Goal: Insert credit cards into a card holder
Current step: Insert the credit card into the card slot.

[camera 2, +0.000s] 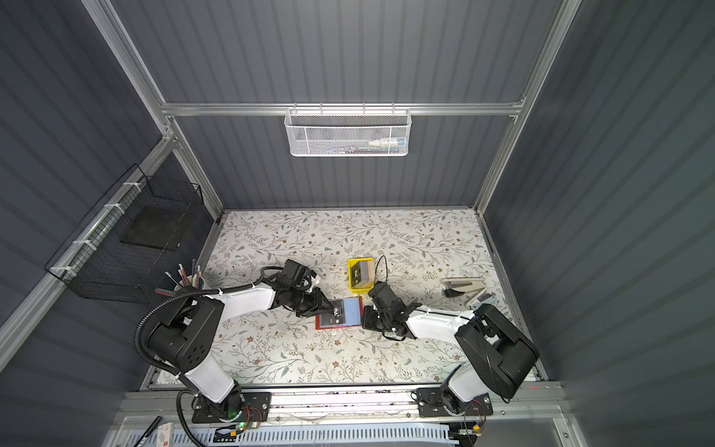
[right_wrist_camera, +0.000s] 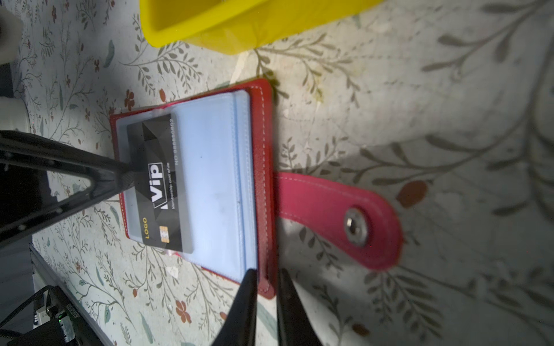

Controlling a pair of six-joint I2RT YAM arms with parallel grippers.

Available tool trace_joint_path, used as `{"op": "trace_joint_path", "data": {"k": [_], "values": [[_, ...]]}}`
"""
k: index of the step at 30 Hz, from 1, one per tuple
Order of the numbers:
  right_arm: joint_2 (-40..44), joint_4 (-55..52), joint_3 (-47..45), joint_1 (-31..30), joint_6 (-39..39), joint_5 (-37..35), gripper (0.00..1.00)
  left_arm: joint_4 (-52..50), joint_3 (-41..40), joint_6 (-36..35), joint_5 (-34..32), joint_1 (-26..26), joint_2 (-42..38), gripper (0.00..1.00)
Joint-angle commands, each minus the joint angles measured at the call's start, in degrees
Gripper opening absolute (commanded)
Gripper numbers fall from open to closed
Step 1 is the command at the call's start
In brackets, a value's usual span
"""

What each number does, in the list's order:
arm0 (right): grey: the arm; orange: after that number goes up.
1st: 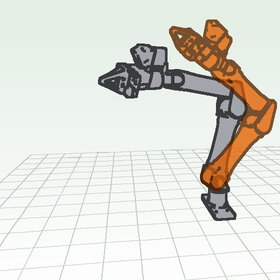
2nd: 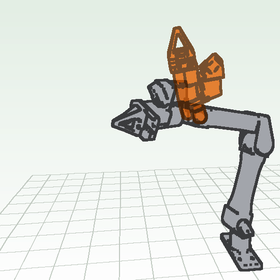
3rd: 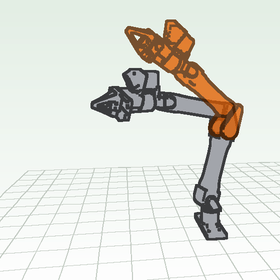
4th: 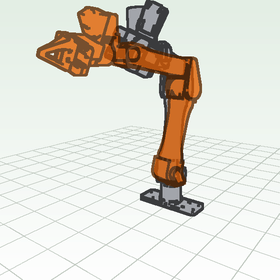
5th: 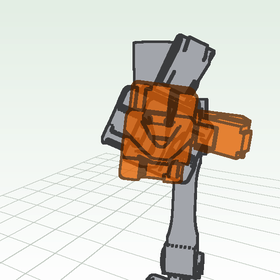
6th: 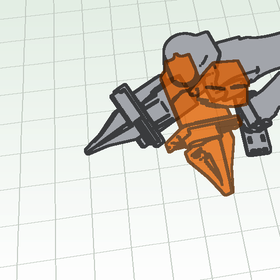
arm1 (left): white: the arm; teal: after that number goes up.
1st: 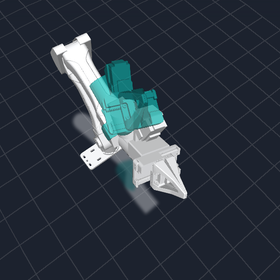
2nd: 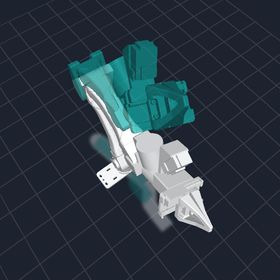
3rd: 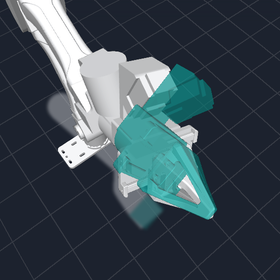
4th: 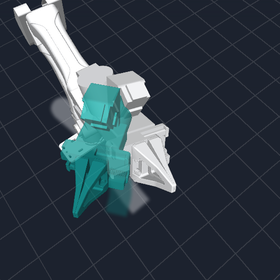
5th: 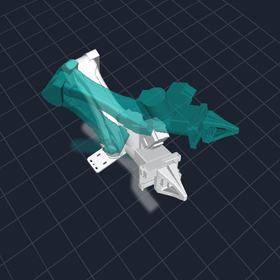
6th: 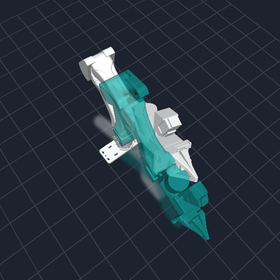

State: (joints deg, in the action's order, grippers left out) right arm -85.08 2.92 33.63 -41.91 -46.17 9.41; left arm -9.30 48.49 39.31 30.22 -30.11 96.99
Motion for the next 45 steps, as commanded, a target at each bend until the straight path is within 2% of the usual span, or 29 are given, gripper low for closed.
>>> {"op": "trace_joint_path", "data": {"k": [1,14,29,37,45], "values": [[0.74,-1.7,1.65,0.55,0.8,-0.57,0.17,-4.59,0.08,-1.69,-2.52,-0.87,0.39,0.31],[-2.93,-2.65,5.53,2.19,2.23,1.29,0.18,-2.69,-0.12,-0.99,-3.19,-2.19,1.04,0.31],[-5.0,-2.63,5.31,2.25,1.26,-0.86,0.15,0.37,-1.18,-2.66,-4.49,-3.08,0.35,0.3],[-6.14,-2.96,5.35,2.11,1.26,-1.42,0.18,3.54,-1.48,-0.86,-4.22,-4.11,0.92,0.3],[-6.24,-3.61,5.32,2.09,0.97,-1.32,0.14,7.59,-1.64,1.21,-3.51,-5.6,2.12,0.29]]}}
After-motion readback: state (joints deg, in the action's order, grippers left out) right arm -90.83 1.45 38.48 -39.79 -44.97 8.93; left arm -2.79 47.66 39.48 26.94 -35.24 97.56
